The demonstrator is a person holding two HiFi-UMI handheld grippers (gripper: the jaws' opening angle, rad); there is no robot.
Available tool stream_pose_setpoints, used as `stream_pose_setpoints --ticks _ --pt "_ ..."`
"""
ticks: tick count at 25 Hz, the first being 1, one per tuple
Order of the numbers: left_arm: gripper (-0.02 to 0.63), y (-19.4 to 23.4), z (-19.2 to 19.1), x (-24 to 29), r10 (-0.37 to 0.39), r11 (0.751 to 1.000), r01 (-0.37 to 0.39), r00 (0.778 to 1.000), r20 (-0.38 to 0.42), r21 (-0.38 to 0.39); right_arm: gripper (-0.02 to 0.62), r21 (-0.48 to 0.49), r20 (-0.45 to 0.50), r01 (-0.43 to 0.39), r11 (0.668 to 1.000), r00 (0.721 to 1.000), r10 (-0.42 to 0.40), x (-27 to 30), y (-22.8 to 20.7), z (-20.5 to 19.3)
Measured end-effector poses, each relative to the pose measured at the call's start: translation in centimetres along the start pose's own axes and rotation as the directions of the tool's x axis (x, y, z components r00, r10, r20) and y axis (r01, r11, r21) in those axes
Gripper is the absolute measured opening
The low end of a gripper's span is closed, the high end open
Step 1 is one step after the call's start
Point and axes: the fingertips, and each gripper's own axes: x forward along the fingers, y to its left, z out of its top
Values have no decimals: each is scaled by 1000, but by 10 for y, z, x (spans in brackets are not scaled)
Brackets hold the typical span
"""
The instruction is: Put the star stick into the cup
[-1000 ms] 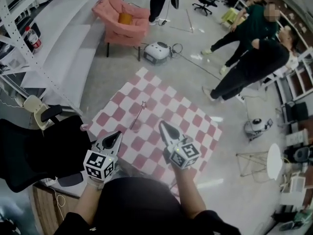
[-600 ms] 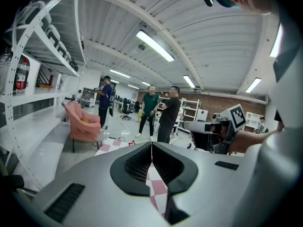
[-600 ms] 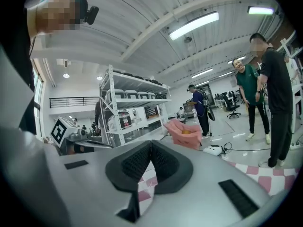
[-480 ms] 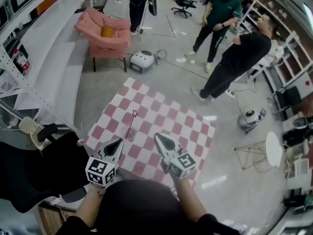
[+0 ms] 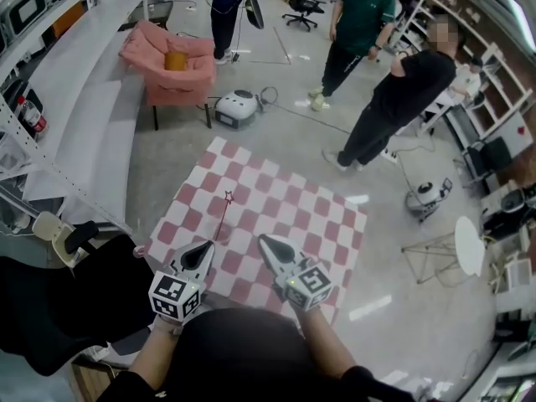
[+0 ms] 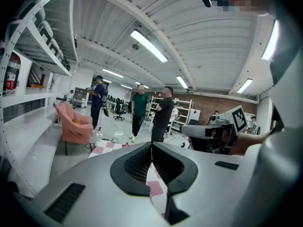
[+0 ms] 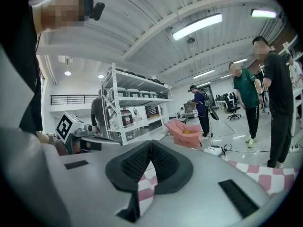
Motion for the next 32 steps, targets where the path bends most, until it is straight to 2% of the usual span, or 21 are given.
stream_pose_setpoints --ticks 4,12,32 --pt "43 0 1 0 -3 1000 3 1000 2 0 18 -1 12 -23 1000 1000 23 2 5 -1" --pt "43 -3 -1 -2 -2 1000 2 1000 1 1 15 -39 -4 3 999 1000 -3 0 1 -4" --pt "43 5 -3 -3 17 1000 -17 1000 -12 0 15 19 17 18 1000 1000 -18 -2 -7 -11"
